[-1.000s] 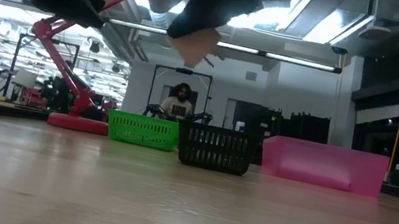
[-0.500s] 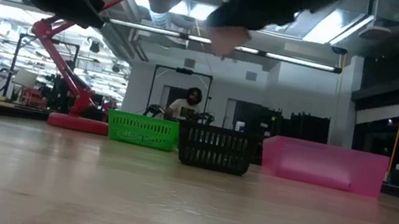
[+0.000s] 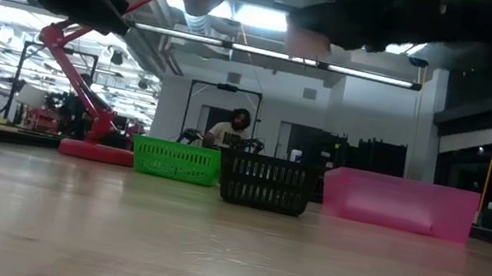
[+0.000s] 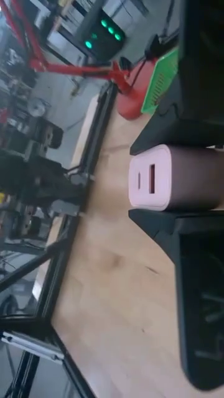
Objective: Pick and place items into bin
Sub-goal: Put the pink charger adapter into the black bin
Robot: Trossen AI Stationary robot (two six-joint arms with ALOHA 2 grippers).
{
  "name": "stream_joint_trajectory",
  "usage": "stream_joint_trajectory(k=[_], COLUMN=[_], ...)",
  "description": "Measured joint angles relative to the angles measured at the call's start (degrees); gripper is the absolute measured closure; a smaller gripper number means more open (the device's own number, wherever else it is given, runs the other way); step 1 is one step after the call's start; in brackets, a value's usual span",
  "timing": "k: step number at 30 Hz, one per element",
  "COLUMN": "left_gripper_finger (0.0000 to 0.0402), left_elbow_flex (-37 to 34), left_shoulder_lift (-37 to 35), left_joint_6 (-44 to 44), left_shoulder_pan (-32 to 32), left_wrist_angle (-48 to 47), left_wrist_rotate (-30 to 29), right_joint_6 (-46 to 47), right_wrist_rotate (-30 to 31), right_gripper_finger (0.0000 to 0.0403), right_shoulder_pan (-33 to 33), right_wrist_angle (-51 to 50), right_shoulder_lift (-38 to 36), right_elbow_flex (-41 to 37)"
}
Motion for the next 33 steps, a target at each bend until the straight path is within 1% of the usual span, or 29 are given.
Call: stream_joint_trajectory(k=[4, 8, 12, 18, 22, 29, 33], left_gripper_finger=[0.0398, 0.0398, 0.0398, 0.0398, 0.0398, 0.0398, 0.0398], left_elbow_flex=[0.0, 0.0, 0.0, 0.0, 0.0, 0.0, 0.0], left_shoulder_lift=[0.0, 0.0, 0.0, 0.0, 0.0, 0.0, 0.0], left_joint_6=[-0.2, -2.0, -2.6, -2.6, -2.5, -2.5, -2.4], left_shoulder_pan=[0.0, 0.0, 0.0, 0.0, 0.0, 0.0, 0.0], left_wrist_angle=[0.1, 0.1, 0.0, 0.1, 0.1, 0.1, 0.1], left_wrist_rotate=[0.0, 0.0, 0.0, 0.0, 0.0, 0.0, 0.0], right_joint_6=[-1.4, -1.5, -1.5, -1.5, -1.1, 4.2, 6.9], right_wrist_rotate=[-0.2, 0.0, 0.1, 4.9, 5.3, 5.2, 5.1], right_gripper_finger=[0.0312, 0.0313, 0.0313, 0.0312, 0.0312, 0.0313, 0.0312], right_shoulder_pan=[-1.7, -3.2, -3.9, -4.1, -4.1, -4.1, -4.1], right_wrist_angle=[5.4, 7.6, 8.2, 8.0, 8.0, 6.7, 6.4], right_shoulder_lift=[0.0, 0.0, 0.0, 0.0, 0.1, 0.5, 3.3], right_elbow_flex=[-2.6, -3.1, -3.1, -3.1, -3.1, -3.1, -3.0])
